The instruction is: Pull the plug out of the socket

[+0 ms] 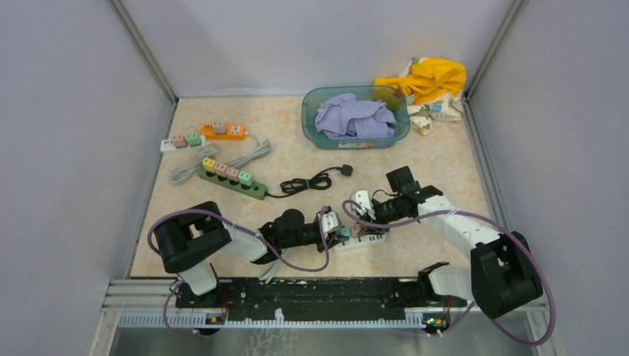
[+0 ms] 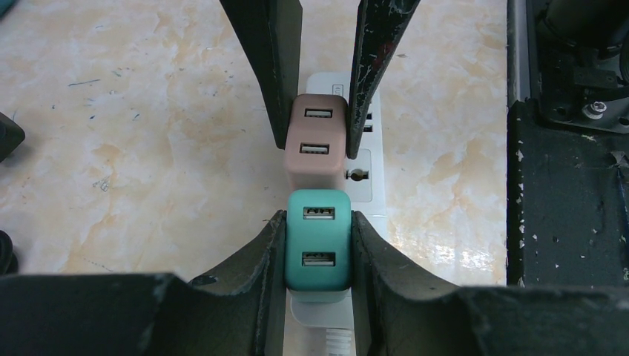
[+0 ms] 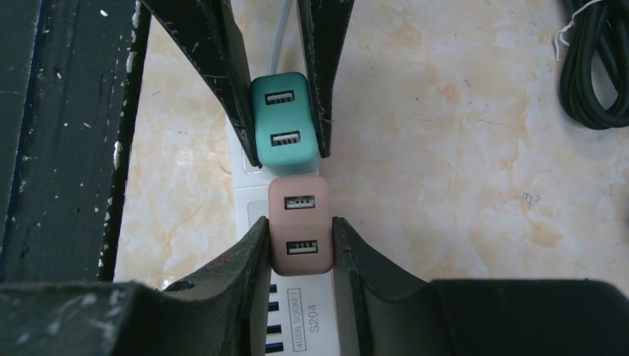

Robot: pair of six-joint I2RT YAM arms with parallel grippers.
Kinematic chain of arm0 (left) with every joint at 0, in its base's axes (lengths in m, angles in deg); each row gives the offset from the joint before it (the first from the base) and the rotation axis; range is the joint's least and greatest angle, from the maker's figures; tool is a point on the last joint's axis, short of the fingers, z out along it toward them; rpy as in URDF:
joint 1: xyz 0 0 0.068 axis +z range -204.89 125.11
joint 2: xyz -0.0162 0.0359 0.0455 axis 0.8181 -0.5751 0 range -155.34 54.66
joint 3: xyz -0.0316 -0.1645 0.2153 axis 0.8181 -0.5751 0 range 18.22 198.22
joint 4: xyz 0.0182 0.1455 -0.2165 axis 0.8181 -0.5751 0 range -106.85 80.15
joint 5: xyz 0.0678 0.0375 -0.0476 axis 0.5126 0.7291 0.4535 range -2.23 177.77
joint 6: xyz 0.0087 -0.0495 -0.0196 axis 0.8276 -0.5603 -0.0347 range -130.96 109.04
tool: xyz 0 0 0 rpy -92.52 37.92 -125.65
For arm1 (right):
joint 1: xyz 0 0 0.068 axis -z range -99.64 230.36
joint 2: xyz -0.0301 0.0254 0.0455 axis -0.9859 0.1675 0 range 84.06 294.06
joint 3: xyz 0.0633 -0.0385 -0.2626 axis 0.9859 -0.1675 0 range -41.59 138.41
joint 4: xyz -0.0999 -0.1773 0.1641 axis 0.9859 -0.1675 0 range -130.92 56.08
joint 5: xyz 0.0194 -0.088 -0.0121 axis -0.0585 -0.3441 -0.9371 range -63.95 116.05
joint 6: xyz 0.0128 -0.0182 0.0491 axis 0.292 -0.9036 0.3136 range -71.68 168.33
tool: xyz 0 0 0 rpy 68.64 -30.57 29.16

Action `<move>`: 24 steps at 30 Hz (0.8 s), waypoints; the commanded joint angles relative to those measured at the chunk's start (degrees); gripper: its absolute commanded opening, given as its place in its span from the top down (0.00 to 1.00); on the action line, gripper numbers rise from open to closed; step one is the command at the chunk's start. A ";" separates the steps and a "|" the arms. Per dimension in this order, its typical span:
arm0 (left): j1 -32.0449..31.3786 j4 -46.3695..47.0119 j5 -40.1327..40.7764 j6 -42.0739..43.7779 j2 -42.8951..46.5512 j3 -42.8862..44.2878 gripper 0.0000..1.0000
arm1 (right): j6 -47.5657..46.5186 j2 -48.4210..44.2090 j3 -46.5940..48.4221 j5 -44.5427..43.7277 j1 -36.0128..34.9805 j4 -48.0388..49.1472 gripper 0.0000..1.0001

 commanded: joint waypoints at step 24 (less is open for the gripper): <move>-0.04 -6.84 0.26 -0.57 -1.69 -1.74 1.00 | -4.92 -3.18 0.09 1.95 3.36 0.04 1.00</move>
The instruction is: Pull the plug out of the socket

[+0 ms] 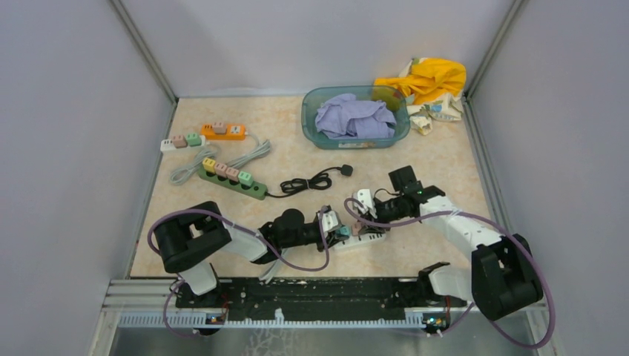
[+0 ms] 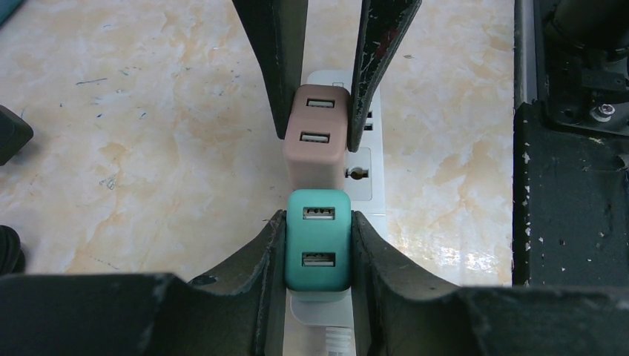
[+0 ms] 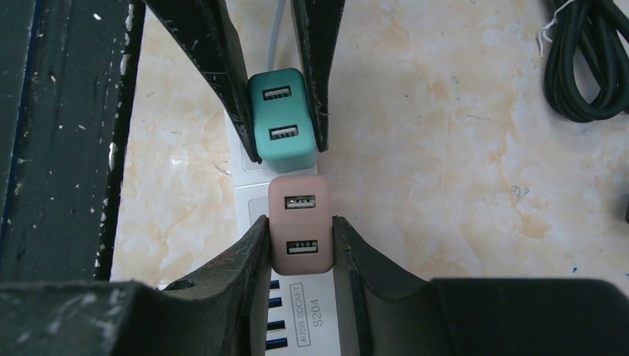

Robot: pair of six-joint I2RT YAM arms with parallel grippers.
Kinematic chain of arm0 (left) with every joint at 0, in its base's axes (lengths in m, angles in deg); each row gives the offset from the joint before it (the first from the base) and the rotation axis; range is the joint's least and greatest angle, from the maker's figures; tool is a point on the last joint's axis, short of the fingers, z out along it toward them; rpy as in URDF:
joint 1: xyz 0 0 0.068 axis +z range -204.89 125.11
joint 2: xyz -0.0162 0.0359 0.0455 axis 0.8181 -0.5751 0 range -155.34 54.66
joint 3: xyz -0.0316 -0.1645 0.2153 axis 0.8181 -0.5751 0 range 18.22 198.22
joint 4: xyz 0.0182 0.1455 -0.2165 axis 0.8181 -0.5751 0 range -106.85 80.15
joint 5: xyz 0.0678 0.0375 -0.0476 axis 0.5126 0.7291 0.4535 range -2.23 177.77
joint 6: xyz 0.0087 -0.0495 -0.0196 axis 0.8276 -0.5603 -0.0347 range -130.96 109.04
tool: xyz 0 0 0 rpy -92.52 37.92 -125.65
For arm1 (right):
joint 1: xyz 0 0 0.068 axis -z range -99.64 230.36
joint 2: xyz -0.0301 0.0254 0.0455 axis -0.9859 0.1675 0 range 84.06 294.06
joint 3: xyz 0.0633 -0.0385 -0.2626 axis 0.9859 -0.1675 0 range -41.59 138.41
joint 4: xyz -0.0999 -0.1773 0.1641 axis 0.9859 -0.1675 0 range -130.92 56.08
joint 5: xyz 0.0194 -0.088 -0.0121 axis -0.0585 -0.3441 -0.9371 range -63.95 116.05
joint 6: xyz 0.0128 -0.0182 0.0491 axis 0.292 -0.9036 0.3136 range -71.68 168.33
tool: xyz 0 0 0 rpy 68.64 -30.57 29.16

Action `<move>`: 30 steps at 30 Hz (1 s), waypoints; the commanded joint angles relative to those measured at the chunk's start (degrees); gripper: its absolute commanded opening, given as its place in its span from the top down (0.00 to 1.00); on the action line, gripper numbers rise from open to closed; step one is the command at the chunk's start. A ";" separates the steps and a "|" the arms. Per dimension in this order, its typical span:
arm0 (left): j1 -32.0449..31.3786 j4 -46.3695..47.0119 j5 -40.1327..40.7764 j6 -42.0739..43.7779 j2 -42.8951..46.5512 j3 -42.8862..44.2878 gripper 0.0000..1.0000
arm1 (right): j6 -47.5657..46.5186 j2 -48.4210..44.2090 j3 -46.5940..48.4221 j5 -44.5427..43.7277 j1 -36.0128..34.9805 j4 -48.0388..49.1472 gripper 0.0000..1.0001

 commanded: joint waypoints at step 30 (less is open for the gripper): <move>-0.04 -6.85 -0.04 -0.63 -1.83 -1.61 1.00 | -1.14 -2.10 3.48 8.74 4.90 -1.42 1.00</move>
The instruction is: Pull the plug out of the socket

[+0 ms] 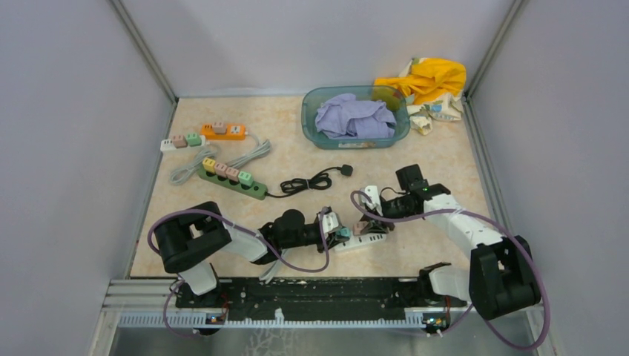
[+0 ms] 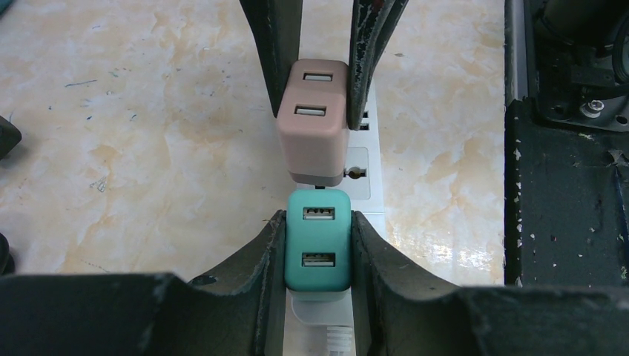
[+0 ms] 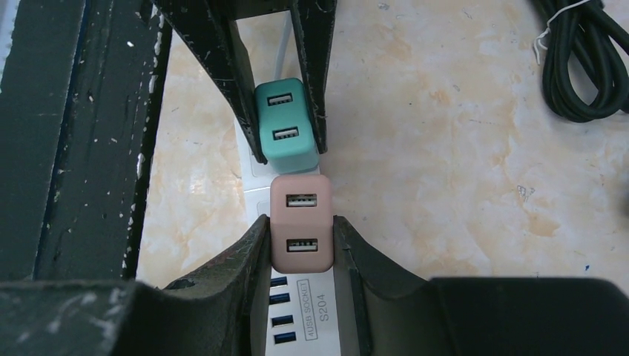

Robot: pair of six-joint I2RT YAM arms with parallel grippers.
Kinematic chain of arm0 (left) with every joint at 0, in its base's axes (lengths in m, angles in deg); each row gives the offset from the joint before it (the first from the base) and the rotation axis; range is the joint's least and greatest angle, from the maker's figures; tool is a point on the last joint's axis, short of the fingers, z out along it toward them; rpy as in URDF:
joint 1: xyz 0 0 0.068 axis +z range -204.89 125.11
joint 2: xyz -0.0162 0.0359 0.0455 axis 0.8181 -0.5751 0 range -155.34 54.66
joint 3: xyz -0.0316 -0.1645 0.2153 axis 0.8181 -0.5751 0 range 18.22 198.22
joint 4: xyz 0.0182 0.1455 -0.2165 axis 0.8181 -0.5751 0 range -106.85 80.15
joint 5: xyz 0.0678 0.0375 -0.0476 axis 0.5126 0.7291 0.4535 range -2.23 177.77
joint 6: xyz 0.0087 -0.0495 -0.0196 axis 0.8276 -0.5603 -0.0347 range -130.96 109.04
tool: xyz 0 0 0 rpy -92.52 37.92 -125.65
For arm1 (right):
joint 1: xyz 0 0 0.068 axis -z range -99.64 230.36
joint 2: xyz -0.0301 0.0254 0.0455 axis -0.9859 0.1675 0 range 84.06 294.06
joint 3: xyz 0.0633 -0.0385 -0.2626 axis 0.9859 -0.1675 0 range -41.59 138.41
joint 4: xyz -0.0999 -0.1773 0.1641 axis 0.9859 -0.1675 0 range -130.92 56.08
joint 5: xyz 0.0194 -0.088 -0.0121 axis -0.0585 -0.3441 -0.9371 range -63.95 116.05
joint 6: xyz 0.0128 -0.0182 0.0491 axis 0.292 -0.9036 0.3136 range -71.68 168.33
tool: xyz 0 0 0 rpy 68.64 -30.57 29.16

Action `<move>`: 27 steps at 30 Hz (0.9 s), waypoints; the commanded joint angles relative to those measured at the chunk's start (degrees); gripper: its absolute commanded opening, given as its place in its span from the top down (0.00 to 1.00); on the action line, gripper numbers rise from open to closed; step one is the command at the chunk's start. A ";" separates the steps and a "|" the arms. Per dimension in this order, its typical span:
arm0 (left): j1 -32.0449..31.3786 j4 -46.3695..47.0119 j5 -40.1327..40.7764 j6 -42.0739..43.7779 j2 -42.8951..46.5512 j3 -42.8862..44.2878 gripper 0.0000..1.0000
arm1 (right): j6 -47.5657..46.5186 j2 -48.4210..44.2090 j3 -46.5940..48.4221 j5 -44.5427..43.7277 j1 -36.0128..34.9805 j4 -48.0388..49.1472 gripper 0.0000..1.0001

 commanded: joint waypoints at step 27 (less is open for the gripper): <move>-0.04 -4.79 3.06 -1.96 -1.29 -2.92 1.00 | 67.22 18.34 16.66 -12.56 35.87 34.64 0.98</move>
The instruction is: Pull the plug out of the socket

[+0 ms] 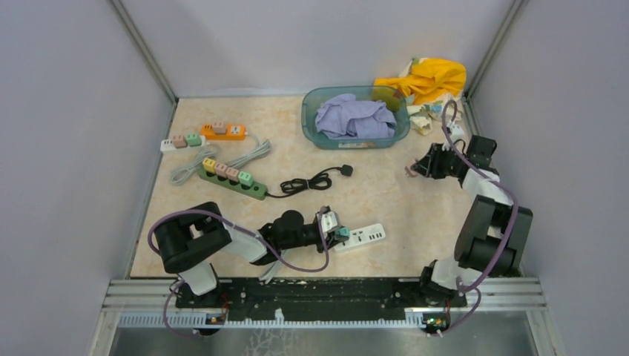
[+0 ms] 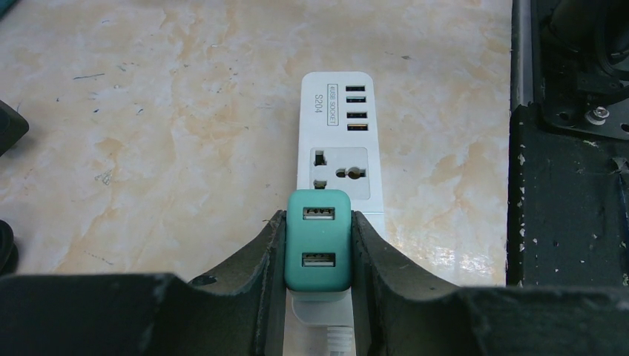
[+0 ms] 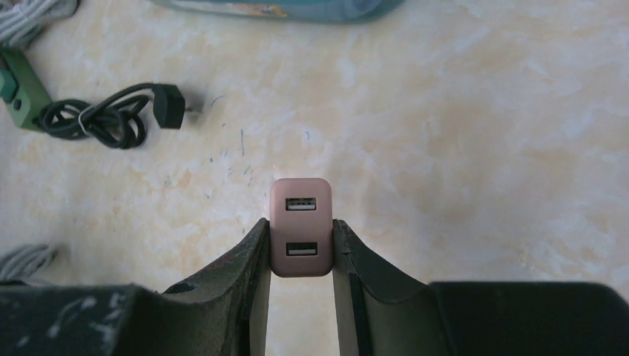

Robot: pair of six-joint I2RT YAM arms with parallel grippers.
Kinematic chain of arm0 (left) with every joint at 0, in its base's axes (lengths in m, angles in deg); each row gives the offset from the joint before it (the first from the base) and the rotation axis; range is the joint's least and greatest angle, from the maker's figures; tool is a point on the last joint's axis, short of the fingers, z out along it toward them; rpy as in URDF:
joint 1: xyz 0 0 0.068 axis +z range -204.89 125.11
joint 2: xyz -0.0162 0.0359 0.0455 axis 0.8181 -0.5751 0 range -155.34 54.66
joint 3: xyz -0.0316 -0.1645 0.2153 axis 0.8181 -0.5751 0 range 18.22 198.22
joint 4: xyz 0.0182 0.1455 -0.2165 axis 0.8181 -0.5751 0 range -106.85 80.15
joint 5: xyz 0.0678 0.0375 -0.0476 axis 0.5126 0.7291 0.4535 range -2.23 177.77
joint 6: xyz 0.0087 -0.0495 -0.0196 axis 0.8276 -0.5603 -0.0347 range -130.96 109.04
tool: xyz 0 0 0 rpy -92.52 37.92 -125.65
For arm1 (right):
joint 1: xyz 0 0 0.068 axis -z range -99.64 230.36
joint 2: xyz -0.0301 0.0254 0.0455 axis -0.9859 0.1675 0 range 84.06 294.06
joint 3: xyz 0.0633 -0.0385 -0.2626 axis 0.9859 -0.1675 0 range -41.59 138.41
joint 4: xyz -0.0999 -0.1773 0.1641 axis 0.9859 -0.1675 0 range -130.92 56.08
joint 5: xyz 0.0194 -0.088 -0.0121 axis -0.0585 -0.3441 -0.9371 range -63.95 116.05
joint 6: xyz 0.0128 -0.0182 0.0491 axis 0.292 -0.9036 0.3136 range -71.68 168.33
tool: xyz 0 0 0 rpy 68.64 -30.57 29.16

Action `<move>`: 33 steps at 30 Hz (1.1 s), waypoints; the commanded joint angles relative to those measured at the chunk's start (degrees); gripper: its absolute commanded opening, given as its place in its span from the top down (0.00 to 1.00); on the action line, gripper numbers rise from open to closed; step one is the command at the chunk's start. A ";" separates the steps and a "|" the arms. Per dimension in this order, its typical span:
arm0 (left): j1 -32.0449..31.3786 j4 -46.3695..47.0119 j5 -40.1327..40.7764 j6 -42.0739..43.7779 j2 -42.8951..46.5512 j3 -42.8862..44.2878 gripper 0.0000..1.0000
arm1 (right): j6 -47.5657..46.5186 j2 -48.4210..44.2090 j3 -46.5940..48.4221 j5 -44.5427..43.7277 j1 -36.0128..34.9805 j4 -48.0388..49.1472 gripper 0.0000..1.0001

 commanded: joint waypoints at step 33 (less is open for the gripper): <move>-0.01 -4.70 2.75 -1.11 0.32 -3.74 0.79 | 12.42 17.04 17.52 -11.84 0.18 2.01 0.17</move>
